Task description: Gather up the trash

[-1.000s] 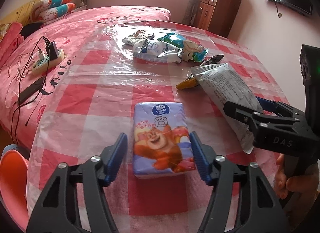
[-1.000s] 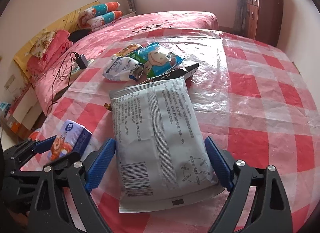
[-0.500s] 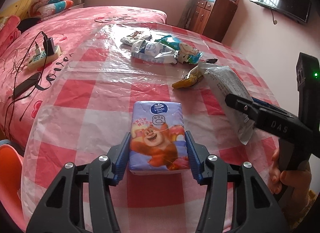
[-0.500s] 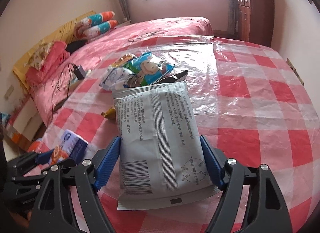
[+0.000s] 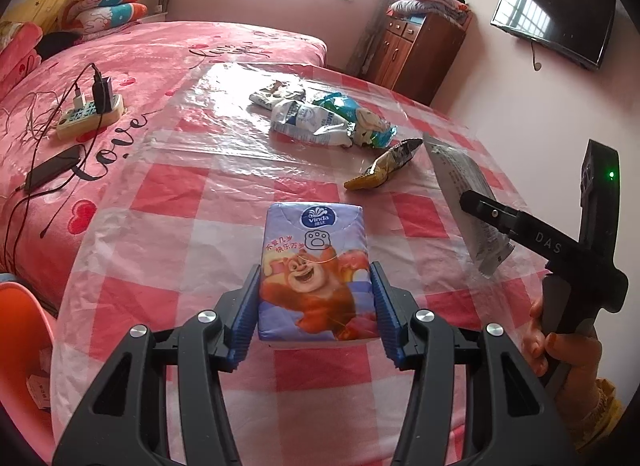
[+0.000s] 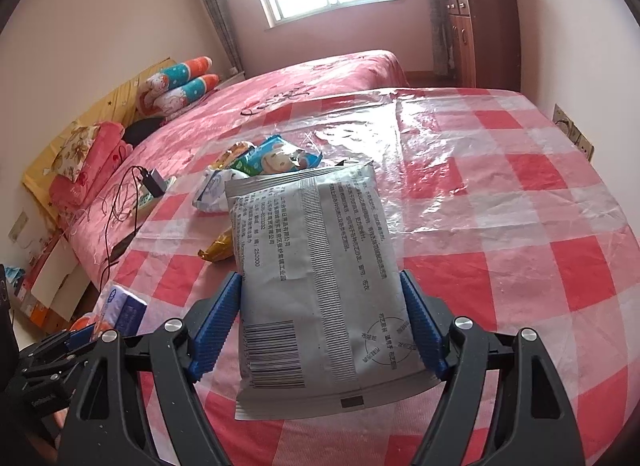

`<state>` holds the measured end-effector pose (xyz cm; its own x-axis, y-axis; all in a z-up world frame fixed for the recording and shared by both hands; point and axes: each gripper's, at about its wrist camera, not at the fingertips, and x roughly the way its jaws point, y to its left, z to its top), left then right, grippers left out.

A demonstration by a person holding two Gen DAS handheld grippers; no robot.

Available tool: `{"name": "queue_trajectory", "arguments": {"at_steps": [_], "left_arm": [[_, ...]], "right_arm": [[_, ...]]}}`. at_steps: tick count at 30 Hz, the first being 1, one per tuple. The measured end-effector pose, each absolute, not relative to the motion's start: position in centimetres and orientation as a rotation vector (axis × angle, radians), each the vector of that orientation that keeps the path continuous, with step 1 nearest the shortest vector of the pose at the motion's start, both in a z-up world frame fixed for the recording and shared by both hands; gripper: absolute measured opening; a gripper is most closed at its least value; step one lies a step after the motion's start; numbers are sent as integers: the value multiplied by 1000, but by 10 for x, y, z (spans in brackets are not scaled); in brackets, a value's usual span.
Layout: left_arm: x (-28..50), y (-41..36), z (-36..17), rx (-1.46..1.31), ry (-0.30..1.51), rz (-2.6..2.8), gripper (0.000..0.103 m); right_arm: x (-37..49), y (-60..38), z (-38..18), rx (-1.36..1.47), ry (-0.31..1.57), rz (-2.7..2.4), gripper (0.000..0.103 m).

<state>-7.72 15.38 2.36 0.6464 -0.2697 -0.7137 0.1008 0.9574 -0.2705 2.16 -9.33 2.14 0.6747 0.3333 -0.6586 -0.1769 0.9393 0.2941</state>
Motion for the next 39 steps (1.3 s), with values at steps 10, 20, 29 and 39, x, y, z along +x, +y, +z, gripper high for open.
{"name": "queue_trajectory", "arguments": {"at_steps": [10, 20, 29, 39], "left_arm": [[-95, 183, 30, -253, 812, -208, 53], [-110, 224, 30, -303, 785, -172, 53], [-121, 267, 26, -343, 776, -92, 53], [-133, 307, 23, -359, 773, -1, 53]], "right_arm": [[14, -87, 21, 304, 820, 324, 78], [-4, -39, 34, 226, 821, 388, 78], [-13, 8, 32, 195, 877, 483, 78], [-19, 42, 30, 155, 915, 542, 78]]}}
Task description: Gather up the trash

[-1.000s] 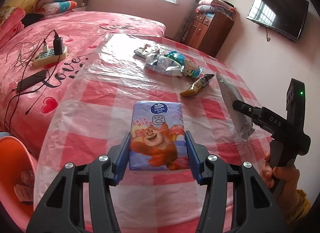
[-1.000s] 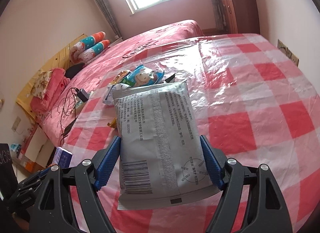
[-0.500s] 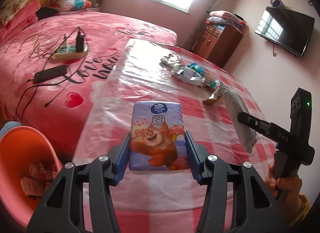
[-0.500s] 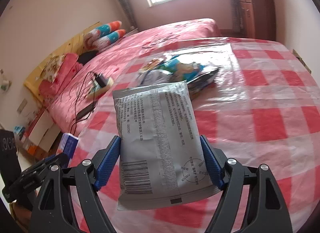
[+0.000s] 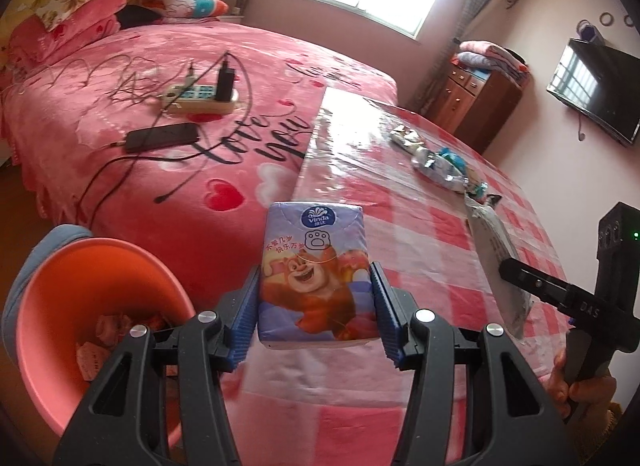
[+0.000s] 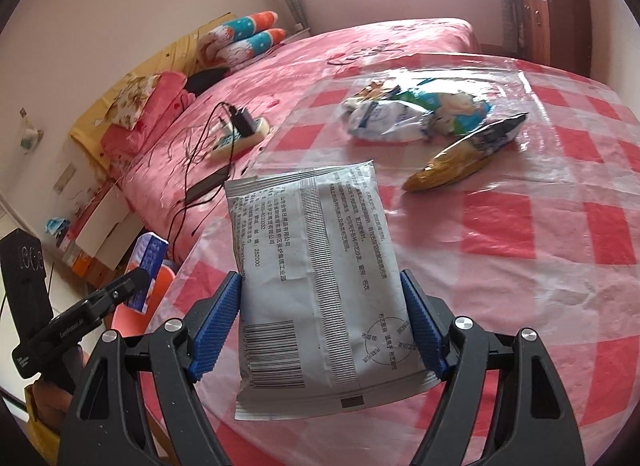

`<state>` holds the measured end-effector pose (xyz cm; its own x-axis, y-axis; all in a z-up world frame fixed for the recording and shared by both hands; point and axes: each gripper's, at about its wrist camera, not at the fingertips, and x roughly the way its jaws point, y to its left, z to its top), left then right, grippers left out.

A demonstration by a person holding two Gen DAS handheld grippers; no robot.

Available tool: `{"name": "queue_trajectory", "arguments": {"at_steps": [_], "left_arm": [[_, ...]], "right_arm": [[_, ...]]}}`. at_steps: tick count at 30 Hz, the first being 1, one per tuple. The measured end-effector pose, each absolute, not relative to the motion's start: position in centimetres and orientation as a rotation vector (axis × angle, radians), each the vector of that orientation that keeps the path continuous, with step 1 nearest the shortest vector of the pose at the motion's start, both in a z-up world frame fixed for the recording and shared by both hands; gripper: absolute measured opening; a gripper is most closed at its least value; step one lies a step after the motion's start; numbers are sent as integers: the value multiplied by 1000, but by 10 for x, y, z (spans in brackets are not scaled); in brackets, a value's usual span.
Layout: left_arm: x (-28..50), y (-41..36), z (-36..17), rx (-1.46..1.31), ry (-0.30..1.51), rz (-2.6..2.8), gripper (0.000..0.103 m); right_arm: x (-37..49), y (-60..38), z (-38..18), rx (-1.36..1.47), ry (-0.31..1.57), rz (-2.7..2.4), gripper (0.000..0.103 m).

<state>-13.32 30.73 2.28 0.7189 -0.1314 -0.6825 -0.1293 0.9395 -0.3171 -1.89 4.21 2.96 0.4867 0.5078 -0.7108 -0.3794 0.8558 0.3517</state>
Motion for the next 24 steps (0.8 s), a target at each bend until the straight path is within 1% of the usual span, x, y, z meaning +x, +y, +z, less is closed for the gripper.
{"name": "queue_trajectory", "arguments": {"at_steps": [12, 24], "left_arm": [[-149, 347, 18, -363, 765, 99, 53], [-175, 394, -3, -394, 789, 211, 53]], "right_arm": [[-28, 89, 32, 97, 948, 623, 78], [-43, 159, 40, 15, 980, 758, 78]]}}
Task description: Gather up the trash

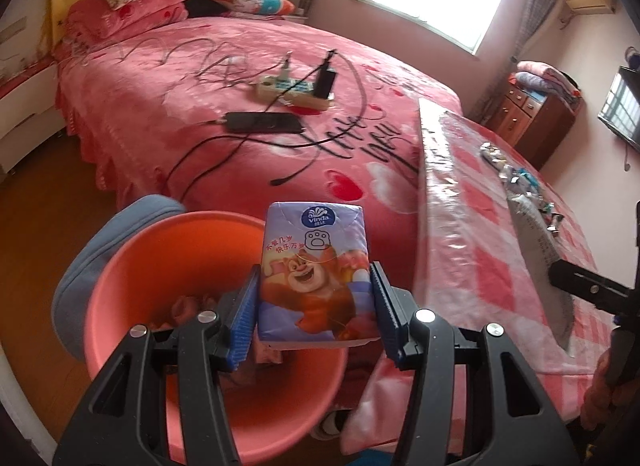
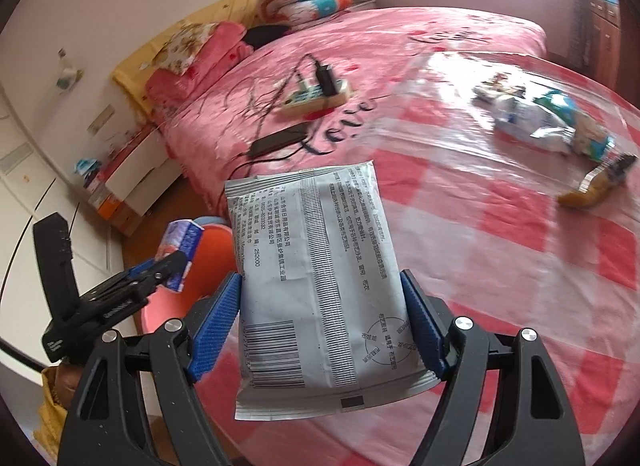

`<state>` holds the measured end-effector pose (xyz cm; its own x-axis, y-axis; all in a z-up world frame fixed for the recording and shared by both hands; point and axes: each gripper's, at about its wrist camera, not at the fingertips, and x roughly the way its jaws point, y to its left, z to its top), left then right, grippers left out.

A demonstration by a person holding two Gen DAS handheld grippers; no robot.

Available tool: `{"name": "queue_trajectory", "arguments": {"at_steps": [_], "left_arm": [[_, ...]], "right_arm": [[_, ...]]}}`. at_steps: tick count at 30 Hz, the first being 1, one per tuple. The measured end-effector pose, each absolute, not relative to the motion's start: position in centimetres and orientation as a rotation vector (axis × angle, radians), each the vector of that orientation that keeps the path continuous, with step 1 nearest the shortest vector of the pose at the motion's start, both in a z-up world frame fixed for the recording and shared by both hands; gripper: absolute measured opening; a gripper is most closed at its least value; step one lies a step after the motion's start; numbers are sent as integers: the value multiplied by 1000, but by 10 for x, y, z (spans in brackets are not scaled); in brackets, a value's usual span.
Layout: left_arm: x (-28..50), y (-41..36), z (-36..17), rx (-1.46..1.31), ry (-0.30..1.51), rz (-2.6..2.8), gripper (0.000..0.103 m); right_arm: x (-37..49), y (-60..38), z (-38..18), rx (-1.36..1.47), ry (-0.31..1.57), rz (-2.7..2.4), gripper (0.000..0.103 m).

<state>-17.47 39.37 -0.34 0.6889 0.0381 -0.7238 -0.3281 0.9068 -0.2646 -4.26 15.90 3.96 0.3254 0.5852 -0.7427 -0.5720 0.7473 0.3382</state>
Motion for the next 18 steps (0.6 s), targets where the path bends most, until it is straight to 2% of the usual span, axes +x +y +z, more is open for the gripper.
{"name": "queue_trajectory", "arguments": {"at_steps": [18], "left_arm": [[-209, 452, -34, -462, 824, 332, 53]], "right_arm": [[-76, 279, 36, -170, 1016, 945, 78]]}}
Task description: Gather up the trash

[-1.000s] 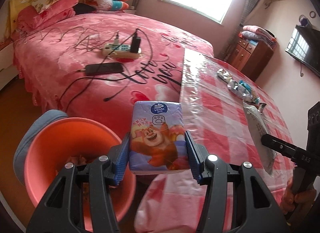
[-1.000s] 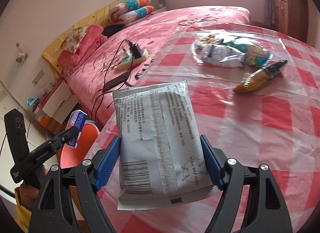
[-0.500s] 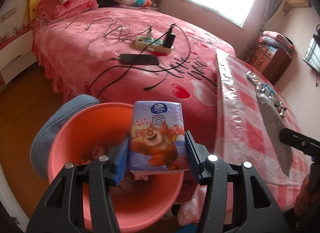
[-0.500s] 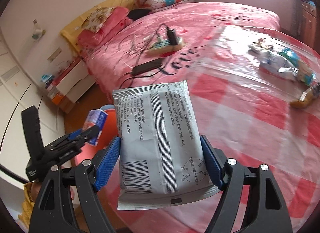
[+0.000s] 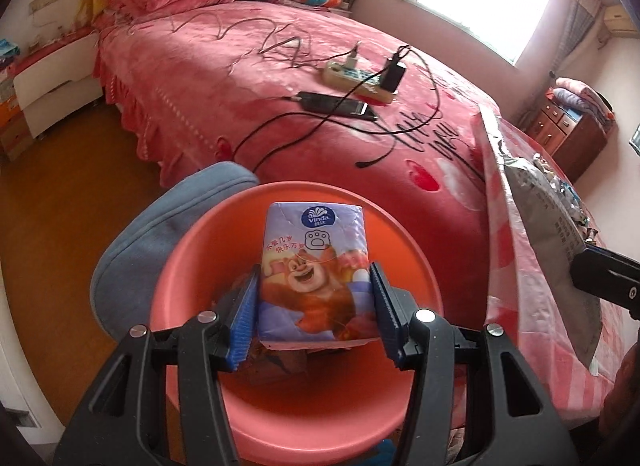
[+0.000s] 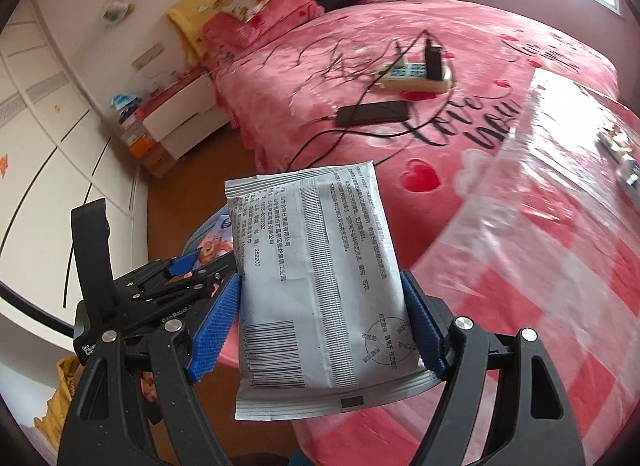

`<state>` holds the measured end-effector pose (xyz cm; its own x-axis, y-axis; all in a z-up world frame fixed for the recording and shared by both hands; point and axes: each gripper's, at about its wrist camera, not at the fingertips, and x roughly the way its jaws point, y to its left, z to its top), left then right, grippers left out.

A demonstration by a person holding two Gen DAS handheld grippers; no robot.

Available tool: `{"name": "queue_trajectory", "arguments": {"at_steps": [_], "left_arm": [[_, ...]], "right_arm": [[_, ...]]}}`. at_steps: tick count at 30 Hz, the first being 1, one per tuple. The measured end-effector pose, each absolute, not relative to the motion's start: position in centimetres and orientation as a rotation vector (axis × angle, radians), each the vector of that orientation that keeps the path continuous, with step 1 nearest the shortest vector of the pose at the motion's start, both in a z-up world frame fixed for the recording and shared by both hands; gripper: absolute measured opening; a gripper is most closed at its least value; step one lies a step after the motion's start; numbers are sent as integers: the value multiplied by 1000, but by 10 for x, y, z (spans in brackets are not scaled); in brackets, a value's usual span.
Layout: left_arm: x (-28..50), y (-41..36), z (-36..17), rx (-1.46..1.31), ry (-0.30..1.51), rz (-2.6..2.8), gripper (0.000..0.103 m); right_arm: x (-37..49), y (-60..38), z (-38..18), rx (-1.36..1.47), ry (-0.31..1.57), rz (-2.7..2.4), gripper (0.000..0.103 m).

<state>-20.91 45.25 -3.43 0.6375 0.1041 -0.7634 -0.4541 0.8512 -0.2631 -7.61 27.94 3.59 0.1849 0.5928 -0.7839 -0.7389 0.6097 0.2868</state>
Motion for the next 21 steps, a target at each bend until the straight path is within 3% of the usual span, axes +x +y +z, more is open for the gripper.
{"name": "queue_trajectory", "arguments": {"at_steps": [18, 21], "left_arm": [[-211, 471, -50, -489, 860, 391, 54], [-211, 477, -54, -519, 876, 425, 63]], "right_arm": [[-84, 331, 1, -247, 1090, 1010, 79], [-80, 335, -10, -224, 1136, 1035, 81]]}}
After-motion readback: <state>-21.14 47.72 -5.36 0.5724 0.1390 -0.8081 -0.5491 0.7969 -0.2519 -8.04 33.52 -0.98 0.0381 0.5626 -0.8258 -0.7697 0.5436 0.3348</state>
